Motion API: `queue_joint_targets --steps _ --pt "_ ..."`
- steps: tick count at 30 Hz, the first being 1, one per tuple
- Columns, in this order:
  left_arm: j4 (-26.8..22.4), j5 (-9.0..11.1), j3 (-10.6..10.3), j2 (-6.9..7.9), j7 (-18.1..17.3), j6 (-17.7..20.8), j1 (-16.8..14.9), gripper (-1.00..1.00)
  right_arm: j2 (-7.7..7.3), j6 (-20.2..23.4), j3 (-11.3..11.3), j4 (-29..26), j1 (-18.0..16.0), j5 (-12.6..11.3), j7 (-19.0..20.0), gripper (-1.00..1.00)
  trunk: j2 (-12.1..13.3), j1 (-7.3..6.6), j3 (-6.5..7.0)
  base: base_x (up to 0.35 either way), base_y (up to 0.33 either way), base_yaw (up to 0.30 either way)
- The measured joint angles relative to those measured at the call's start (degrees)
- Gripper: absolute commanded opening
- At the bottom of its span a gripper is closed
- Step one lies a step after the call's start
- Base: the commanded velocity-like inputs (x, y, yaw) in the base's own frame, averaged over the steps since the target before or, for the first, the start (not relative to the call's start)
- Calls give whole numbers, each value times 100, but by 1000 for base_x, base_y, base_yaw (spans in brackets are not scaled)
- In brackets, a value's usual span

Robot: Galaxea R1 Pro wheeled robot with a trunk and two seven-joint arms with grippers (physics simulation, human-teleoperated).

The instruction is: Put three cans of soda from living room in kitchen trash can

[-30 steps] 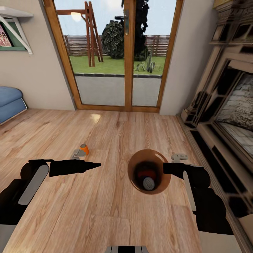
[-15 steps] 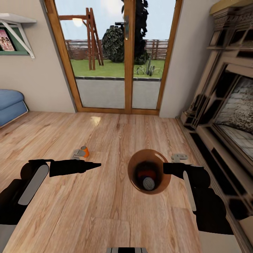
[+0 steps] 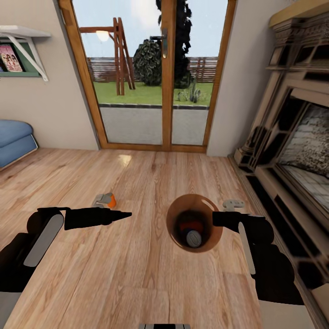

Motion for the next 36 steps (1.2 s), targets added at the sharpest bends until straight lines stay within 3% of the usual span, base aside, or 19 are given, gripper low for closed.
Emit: queue_joint_targets --steps 36 --pt "-8 -1 -7 5 0 0 2 100 9 0 1 0 0 -4 0 -100 0 0 327 0 0 0"
